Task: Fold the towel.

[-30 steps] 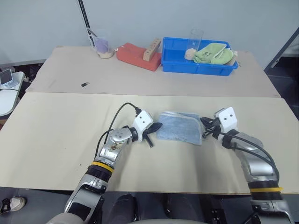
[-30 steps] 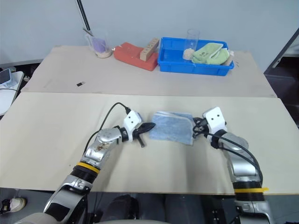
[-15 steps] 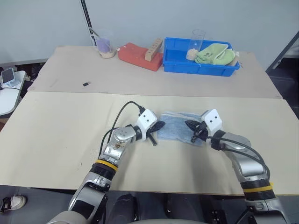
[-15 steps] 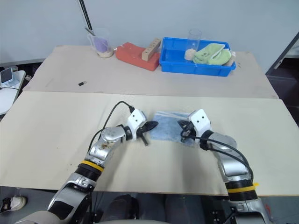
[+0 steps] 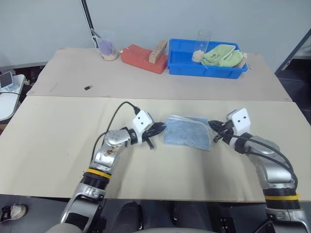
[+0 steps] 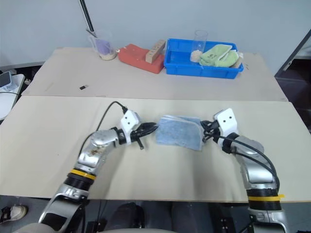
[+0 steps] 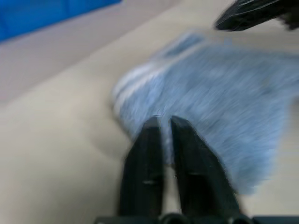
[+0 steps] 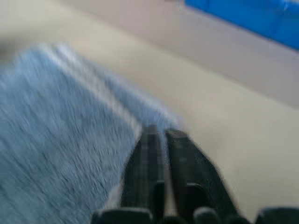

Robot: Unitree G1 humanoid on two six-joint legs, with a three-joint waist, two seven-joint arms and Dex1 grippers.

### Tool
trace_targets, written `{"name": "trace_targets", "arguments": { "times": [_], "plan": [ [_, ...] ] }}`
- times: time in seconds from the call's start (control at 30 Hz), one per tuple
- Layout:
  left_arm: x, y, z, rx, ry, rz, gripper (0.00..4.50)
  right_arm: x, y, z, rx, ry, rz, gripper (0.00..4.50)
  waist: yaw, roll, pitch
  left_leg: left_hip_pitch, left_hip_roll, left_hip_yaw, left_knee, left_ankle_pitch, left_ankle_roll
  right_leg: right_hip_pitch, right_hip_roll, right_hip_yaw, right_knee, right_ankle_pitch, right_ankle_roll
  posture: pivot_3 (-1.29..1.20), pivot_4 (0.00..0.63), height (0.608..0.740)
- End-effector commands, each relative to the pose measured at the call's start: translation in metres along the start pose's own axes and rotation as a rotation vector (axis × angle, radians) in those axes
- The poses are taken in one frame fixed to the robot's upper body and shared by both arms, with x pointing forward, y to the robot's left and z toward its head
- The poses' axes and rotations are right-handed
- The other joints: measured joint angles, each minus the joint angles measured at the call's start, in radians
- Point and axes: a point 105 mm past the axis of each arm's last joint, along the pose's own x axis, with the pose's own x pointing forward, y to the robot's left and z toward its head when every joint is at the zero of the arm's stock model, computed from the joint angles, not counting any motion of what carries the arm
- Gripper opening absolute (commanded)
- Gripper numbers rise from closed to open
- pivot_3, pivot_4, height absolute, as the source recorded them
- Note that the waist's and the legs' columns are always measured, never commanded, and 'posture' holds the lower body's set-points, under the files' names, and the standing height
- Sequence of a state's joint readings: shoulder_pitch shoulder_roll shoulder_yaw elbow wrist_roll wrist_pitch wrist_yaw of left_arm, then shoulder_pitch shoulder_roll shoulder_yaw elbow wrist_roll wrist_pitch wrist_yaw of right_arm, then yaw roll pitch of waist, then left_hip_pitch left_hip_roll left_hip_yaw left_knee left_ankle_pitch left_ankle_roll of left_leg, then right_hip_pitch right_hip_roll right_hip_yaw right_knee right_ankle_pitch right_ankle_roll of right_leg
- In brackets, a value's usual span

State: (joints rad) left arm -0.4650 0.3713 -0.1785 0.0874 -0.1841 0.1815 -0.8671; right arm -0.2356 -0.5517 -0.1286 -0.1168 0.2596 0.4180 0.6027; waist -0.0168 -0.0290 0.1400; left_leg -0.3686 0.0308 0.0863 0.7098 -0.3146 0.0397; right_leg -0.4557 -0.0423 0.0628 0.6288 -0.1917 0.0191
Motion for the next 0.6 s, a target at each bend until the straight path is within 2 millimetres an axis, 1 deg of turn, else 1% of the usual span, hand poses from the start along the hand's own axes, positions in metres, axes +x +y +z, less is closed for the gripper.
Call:
{"name": "trace_targets", "arguments": {
  "times": [0.03,0.13,0.17,0.27,0.3,0.37,0.43,0.57,0.6],
  "plan": [
    [-0.029,-0.001,0.025,0.061,-0.027,-0.088,2.79,-0.008,-0.006,0.027,-0.021,-0.062,0.024,1.99,-0.001,0.000,0.000,0.000,0.000,0.000,0.000,0.000,0.000,0.000,0.000,0.000,0.000,0.000,0.000,0.00,0.150,0.717],
    [-0.054,-0.006,0.036,0.101,-0.006,-0.172,4.19,-0.010,-0.005,0.030,-0.008,-0.048,0.067,2.95,0.000,0.000,0.000,0.000,0.001,0.000,0.000,0.000,0.000,0.000,0.000,0.000,0.000,0.000,0.000,0.00,0.150,0.717],
    [-0.061,-0.009,0.042,0.104,-0.006,-0.196,4.50,-0.010,-0.005,0.029,-0.002,-0.038,0.079,3.35,0.000,0.000,0.000,0.000,0.001,0.000,0.000,0.000,0.000,0.000,0.000,0.000,-0.001,0.000,0.000,0.00,0.150,0.717],
    [-0.076,-0.013,0.056,0.091,-0.008,-0.234,4.50,-0.010,-0.008,0.024,0.012,-0.006,0.098,4.35,0.006,0.000,0.000,0.000,0.001,0.000,0.000,0.000,0.000,0.000,0.000,0.000,-0.001,0.000,0.000,0.00,0.150,0.717],
    [-0.083,-0.015,0.063,0.085,-0.010,-0.250,4.50,-0.009,-0.009,0.020,0.015,0.015,0.100,4.43,0.005,0.000,0.000,0.000,0.000,0.000,0.000,0.000,0.000,0.000,0.000,0.000,-0.001,0.000,0.000,0.00,0.150,0.717],
    [-0.094,-0.019,0.076,0.067,-0.024,-0.278,4.50,-0.004,-0.015,0.009,0.035,0.062,0.083,4.43,0.004,0.000,0.000,0.000,0.000,0.000,0.000,0.000,0.000,0.000,-0.001,0.000,-0.002,0.000,0.000,0.00,0.150,0.717],
    [-0.100,-0.026,0.083,0.054,-0.012,-0.321,4.50,0.002,-0.016,-0.003,0.058,0.112,0.114,4.43,0.002,0.000,0.000,0.000,0.001,0.001,0.000,0.000,0.000,0.000,0.000,0.000,-0.002,0.000,0.000,0.00,0.150,0.717],
    [-0.101,-0.031,0.087,0.064,-0.005,-0.333,4.50,0.013,-0.016,-0.015,0.102,0.161,0.155,4.43,0.002,0.000,0.001,0.000,-0.001,0.001,0.000,0.000,0.000,0.000,0.001,0.000,-0.002,-0.001,0.000,0.00,0.150,0.717],
    [-0.100,-0.033,0.086,0.066,-0.006,-0.332,4.50,0.018,-0.015,-0.018,0.121,0.171,0.170,4.43,0.001,0.000,0.001,0.000,-0.001,0.001,0.000,0.000,0.000,0.000,0.001,0.000,-0.002,-0.001,0.000,0.00,0.150,0.717]
  ]
}}
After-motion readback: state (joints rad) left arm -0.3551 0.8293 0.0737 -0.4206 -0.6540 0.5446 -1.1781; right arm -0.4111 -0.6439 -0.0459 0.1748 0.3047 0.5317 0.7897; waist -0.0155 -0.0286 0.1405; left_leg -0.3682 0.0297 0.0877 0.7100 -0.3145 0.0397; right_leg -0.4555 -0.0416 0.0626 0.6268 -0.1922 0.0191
